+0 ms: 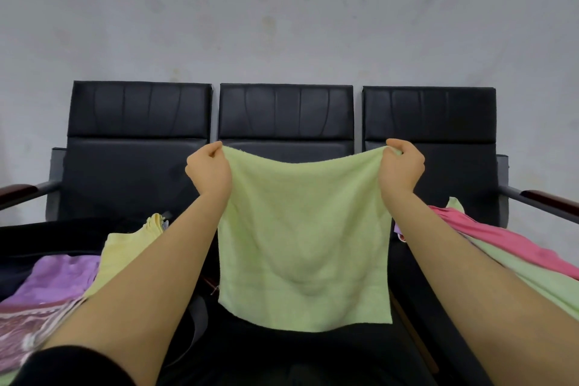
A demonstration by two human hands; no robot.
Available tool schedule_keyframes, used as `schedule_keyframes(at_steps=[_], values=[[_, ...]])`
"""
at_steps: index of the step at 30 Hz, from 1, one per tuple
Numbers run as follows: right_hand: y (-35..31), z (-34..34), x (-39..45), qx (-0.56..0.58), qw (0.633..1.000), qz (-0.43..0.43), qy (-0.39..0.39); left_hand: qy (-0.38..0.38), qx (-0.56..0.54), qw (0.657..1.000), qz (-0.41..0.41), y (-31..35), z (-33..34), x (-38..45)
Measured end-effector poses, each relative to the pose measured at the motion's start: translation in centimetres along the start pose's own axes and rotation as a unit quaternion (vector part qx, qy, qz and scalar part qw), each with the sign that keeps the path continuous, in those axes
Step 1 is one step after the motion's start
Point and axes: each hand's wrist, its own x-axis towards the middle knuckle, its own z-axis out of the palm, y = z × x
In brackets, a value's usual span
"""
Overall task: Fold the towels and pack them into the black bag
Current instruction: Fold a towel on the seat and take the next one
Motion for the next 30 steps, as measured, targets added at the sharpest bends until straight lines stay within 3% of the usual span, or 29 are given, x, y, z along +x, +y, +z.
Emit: schedule_keyframes(at_steps=[8,13,21,24,30], values=[[0.7,0.1,0.1,-0.113,0.99,-0.004,-0.081,-0.029,0.062,0.997,-0.032,-0.1,-0.5,0.2],[0.1,-0.6,0.7,-0.221,0.969,-0.049,-0.102,-0.074,0.186,0.979,0.046,1.4,-0.7,0.3],[-0.4,-1.4,0.4,-0.363,0.914,-0.176,-0.047,-0.087,0.302,0.941,0.125,1.5,-1.4,0.7],[0.1,-1.6,0.4,-0.386,0.904,-0.181,-0.013,-0.088,0.317,0.935,0.13,1.1,-1.3,0.8],[1.1,-1.9,0.3,-0.437,0.88,-0.184,-0.027,-0.068,0.374,0.91,0.166,0.6,-1.2,0.7]])
